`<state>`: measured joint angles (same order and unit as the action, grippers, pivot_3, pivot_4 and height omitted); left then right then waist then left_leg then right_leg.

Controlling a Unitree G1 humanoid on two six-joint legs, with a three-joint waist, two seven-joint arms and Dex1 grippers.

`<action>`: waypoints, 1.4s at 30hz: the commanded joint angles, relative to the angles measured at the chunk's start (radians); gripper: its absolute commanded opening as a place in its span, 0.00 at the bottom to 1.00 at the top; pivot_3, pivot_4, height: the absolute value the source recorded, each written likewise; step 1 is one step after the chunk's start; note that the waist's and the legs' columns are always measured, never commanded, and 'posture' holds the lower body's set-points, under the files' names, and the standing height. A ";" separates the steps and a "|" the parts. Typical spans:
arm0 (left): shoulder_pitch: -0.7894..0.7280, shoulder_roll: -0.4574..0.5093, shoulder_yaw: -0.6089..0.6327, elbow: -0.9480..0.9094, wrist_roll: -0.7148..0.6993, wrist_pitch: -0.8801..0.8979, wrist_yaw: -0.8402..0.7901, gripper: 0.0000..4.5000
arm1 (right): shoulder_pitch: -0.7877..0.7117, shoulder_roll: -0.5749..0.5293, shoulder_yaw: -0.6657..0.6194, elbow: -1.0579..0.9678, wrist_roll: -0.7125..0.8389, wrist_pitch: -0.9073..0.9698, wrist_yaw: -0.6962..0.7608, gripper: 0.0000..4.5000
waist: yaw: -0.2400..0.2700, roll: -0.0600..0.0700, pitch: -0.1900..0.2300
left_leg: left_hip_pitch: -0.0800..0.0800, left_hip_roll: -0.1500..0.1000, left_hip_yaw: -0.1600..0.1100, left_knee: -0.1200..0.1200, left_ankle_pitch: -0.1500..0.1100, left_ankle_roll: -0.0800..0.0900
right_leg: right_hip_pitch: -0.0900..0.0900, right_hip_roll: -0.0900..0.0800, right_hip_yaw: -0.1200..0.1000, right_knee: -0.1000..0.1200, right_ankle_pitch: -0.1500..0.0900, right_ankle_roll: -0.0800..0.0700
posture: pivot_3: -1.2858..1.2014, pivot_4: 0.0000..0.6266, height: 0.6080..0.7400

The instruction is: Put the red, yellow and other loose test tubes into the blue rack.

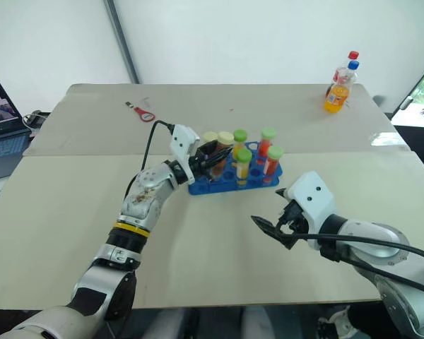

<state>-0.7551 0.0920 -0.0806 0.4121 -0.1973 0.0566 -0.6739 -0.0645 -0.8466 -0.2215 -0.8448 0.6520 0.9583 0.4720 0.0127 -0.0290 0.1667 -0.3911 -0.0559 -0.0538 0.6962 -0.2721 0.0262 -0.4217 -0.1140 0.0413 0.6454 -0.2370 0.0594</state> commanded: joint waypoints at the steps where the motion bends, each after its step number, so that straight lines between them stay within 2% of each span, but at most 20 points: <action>1: -0.012 -0.010 0.001 -0.001 0.005 -0.043 0.007 0.19 | 0.003 0.001 -0.042 -0.034 0.012 0.003 -0.010 0.99 | 0.001 0.000 0.000 | 0.000 0.000 0.000 0.000 0.000 0.000 | 0.000 0.000 0.000 0.000 0.000 0.000 | 0.52 0.24 1.00; 16: 0.087 -0.039 -0.006 -0.020 0.051 -0.124 0.100 0.19 | 0.010 0.015 -0.043 -0.039 0.009 0.004 -0.019 0.99 | 0.000 0.000 0.000 | 0.001 0.000 0.000 0.000 0.000 0.000 | 0.001 0.000 0.000 0.000 0.000 0.000 | 0.52 0.24 1.00; 21: 0.125 -0.022 -0.012 -0.045 0.072 -0.138 0.118 0.19 | 0.008 0.019 -0.039 -0.039 0.011 0.005 -0.025 0.99 | 0.000 0.000 0.000 | 0.001 0.000 0.000 0.000 0.000 0.000 | 0.001 0.000 0.000 0.000 0.000 0.000 | 0.52 0.24 1.00; 27: 0.178 0.026 -0.026 -0.139 0.054 -0.105 0.068 0.82 | -0.002 0.020 -0.039 -0.025 0.007 -0.005 -0.024 0.99 | -0.003 0.000 0.000 | 0.001 0.001 0.000 -0.001 0.000 0.000 | 0.000 0.001 0.000 0.000 0.000 0.000 | 0.52 0.24 1.00; 28: 0.193 0.047 -0.026 -0.172 0.053 -0.086 0.059 0.94 | -0.004 0.023 -0.041 -0.021 0.006 -0.008 -0.024 0.99 | -0.003 0.000 0.000 | 0.001 0.001 0.000 -0.001 0.000 0.000 | 0.000 0.001 0.000 0.000 0.000 0.000 | 0.52 0.24 1.00; 29: 0.217 0.089 -0.022 -0.218 0.061 -0.071 0.045 0.99 | -0.008 0.027 -0.044 -0.012 0.007 -0.014 -0.023 0.99 | -0.003 0.000 0.000 | 0.001 0.000 0.000 -0.001 0.000 0.000 | 0.000 0.001 0.000 0.000 0.000 0.000 | 0.52 0.24 1.00; 32: 0.274 0.192 -0.008 -0.322 0.067 -0.023 0.015 0.99 | -0.010 0.032 -0.053 0.008 -0.001 -0.033 -0.009 0.99 | -0.007 0.001 0.000 | 0.001 0.001 0.000 -0.001 0.000 0.000 | 0.000 0.001 0.000 0.000 0.000 0.000 | 0.52 0.24 1.00; 36: 0.334 0.362 0.030 -0.491 0.027 0.127 -0.056 0.99 | -0.003 0.000 -0.070 0.068 -0.055 -0.145 0.071 0.99 | -0.007 0.001 0.000 | 0.002 0.001 0.000 -0.001 0.000 0.000 | 0.000 0.001 0.000 0.000 0.000 0.000 | 0.52 0.24 1.00; 38: 0.356 0.490 0.056 -0.575 0.004 0.242 -0.123 0.99 | -0.004 -0.037 -0.109 0.138 -0.080 -0.237 0.160 0.99 | -0.007 0.001 0.000 | 0.002 0.001 0.000 -0.001 0.000 0.000 | 0.000 0.001 0.000 0.000 0.000 0.000 | 0.52 0.24 1.00; 42: 0.416 0.650 0.128 -0.661 -0.036 0.330 -0.193 0.99 | -0.004 -0.119 -0.185 0.260 -0.065 -0.316 0.324 0.99 | -0.007 0.001 0.000 | 0.002 0.002 0.000 -0.001 0.000 0.000 | 0.001 0.001 0.000 -0.001 0.000 0.000 | 0.52 0.24 1.00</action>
<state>-0.3542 0.7117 0.0101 -0.1911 -0.1982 0.3548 -0.8322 -0.0646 -0.9377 -0.3428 -0.6099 0.5846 0.6973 0.7263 0.0057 -0.0281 0.1662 -0.3887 -0.0541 -0.0534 0.6947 -0.2724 0.0267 -0.4202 -0.1129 0.0410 0.6438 -0.2370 0.0595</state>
